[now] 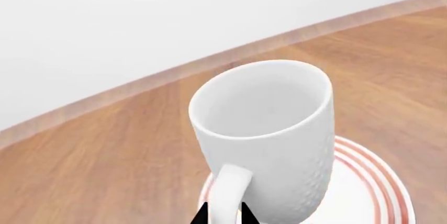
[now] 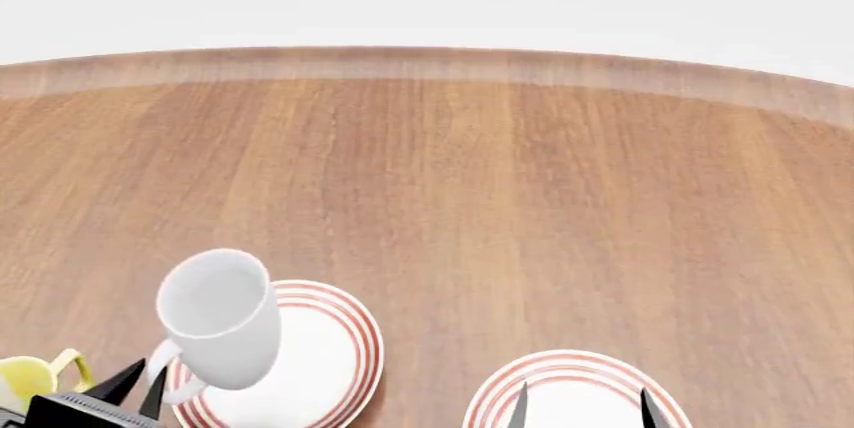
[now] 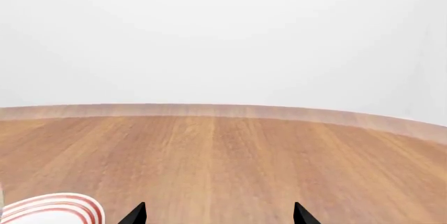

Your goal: Put the white mug on the left plate.

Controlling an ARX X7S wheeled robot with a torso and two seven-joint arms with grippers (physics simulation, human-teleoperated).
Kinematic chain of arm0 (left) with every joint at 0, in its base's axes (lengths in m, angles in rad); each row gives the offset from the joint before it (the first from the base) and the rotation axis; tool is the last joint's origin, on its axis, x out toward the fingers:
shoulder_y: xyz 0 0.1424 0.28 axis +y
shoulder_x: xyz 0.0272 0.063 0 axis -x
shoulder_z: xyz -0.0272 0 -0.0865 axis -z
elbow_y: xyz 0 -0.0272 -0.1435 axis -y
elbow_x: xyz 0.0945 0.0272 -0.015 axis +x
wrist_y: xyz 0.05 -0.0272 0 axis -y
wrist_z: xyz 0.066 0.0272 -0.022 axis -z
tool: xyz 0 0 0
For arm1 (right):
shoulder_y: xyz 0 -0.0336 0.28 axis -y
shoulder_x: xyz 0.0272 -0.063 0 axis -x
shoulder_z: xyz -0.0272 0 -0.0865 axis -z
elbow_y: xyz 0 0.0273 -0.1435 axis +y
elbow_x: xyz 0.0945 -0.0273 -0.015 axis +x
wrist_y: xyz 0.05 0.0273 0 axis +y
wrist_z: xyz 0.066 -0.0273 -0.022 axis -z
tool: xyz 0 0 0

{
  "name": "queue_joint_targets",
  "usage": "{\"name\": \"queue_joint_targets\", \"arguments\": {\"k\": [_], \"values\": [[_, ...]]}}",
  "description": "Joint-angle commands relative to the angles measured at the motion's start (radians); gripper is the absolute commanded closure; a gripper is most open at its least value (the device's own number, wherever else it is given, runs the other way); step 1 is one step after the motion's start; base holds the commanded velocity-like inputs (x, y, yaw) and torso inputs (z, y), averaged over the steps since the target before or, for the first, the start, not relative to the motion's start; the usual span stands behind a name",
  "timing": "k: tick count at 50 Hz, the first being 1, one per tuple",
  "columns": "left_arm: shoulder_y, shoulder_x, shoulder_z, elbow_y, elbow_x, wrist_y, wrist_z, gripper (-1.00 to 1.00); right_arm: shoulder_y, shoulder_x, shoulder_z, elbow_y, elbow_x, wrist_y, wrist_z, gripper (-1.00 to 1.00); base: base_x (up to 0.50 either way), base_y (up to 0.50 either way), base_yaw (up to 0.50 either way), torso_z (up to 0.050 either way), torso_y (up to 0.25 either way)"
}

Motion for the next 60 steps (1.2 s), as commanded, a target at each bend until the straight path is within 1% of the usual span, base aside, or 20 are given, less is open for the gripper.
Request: {"name": "queue_joint_targets", "arguments": {"k": [1, 4, 6, 27, 32, 36, 38, 43, 49, 51, 55, 60], "values": [[-0.036, 0.035, 0.006, -0.081, -0.001, 0.039, 0.017, 1.0, 0.002, -0.001, -0.003, 0.01, 0.003, -0.008, -0.001, -1.0, 0.0, 0.0, 0.0, 0.0, 0.0], [-0.046, 0.045, 0.013, -0.105, 0.009, 0.044, 0.016, 1.0, 0.001, -0.001, -0.004, 0.016, 0.002, -0.01, 0.0, -1.0, 0.0, 0.0, 0.0, 0.0, 0.0], [-0.044, 0.042, 0.012, -0.083, 0.003, 0.027, 0.015, 1.0, -0.003, 0.003, -0.002, 0.006, 0.006, -0.008, 0.002, -1.0, 0.0, 0.0, 0.0, 0.0, 0.0], [-0.111, 0.106, 0.019, -0.26, 0.01, 0.105, 0.043, 1.0, -0.002, 0.008, -0.005, 0.001, 0.007, -0.008, 0.008, -1.0, 0.0, 0.0, 0.0, 0.0, 0.0], [-0.109, 0.102, 0.023, -0.236, 0.013, 0.084, 0.036, 1.0, -0.001, 0.009, -0.006, -0.004, 0.009, -0.006, 0.009, -1.0, 0.0, 0.0, 0.0, 0.0, 0.0], [-0.112, 0.108, 0.023, -0.254, 0.011, 0.092, 0.039, 1.0, -0.001, 0.009, -0.007, 0.002, 0.008, -0.011, 0.009, -1.0, 0.0, 0.0, 0.0, 0.0, 0.0], [-0.13, 0.121, 0.021, -0.306, 0.011, 0.119, 0.049, 1.0, -0.001, 0.008, -0.008, 0.006, 0.008, -0.012, 0.009, -1.0, 0.0, 0.0, 0.0, 0.0, 0.0], [-0.155, 0.14, 0.021, -0.371, 0.015, 0.149, 0.057, 1.0, -0.001, 0.008, -0.009, 0.009, 0.01, -0.014, 0.009, -1.0, 0.0, 0.0, 0.0, 0.0, 0.002], [-0.153, 0.139, 0.022, -0.359, 0.014, 0.141, 0.053, 1.0, 0.0, 0.008, -0.01, 0.014, 0.011, -0.019, 0.008, -1.0, 0.0, 0.0, 0.0, 0.0, 0.0], [-0.158, 0.142, 0.022, -0.377, 0.014, 0.148, 0.055, 1.0, -0.001, 0.007, -0.011, 0.017, 0.01, -0.021, 0.008, -1.0, 0.0, 0.0, 0.0, 0.0, 0.0], [-0.191, 0.167, 0.02, -0.474, 0.02, 0.196, 0.064, 1.0, -0.006, 0.008, -0.01, 0.018, 0.013, -0.028, 0.008, -1.0, 0.0, 0.0, 0.0, 0.0, 0.0], [-0.201, 0.176, 0.021, -0.502, 0.02, 0.21, 0.07, 1.0, -0.008, 0.012, -0.01, 0.008, 0.014, -0.024, 0.012, -1.0, 0.0, 0.0, 0.0, 0.0, 0.0]]}}
